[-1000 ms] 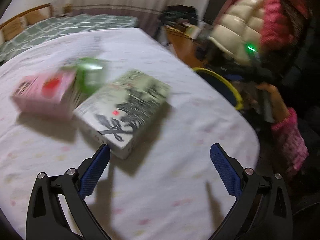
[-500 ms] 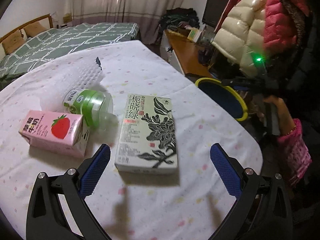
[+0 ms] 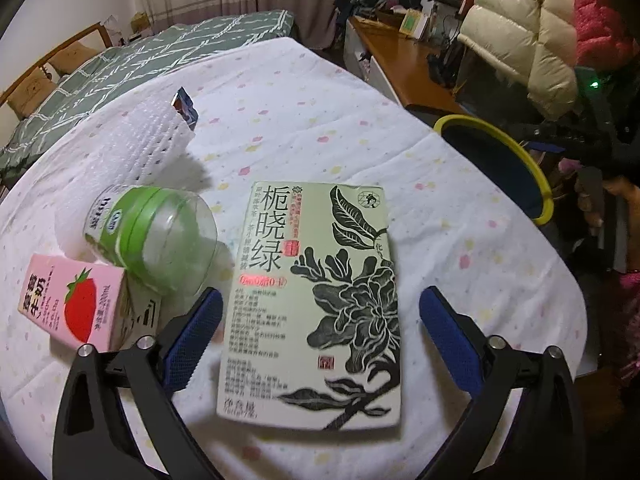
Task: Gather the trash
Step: 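Grasp the green-white printed tea box with the left tool, then carry the tea box over the yellow bin and release it with the left tool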
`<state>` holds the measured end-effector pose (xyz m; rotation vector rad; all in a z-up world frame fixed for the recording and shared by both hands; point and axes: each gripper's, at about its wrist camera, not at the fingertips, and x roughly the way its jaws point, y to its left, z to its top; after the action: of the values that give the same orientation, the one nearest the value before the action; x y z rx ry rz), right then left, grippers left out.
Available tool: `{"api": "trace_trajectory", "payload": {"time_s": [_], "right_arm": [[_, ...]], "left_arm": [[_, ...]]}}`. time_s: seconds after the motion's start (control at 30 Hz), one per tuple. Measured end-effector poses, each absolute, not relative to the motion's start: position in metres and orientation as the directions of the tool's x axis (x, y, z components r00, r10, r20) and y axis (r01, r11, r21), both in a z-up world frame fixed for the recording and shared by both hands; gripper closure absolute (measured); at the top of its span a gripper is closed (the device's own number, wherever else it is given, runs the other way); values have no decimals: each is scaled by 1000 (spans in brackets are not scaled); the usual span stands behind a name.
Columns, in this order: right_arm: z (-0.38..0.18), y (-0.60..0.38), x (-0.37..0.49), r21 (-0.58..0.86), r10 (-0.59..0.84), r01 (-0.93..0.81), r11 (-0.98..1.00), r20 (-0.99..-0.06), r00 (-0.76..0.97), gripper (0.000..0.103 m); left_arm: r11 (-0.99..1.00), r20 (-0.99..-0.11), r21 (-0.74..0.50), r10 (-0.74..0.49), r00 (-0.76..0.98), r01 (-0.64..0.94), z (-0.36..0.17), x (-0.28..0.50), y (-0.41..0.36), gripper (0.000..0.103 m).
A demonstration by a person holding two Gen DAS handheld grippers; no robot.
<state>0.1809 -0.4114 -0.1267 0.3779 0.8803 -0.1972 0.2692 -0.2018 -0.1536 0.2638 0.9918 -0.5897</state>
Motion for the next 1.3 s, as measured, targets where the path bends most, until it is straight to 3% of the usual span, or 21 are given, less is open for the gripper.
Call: {"api": "trace_trajectory", "payload": {"time_s": [0.17,0.77,1.3], "right_arm": [[-127,-412,176,249,-2,311,917,-777,630,11],[-106,-413,123,257,-23,300,919,-722,691,11],[-116,-455,35,209,-164,451,867,-736,657,11]], "left_arm": [[823,-855,-3,-297,425,569,-158,269,-208,30],[757,-812,-3,-383,440,653,-113,248,-263,31],[563,-824,-108,-512,244,819,-118,266,-443,31]]}}
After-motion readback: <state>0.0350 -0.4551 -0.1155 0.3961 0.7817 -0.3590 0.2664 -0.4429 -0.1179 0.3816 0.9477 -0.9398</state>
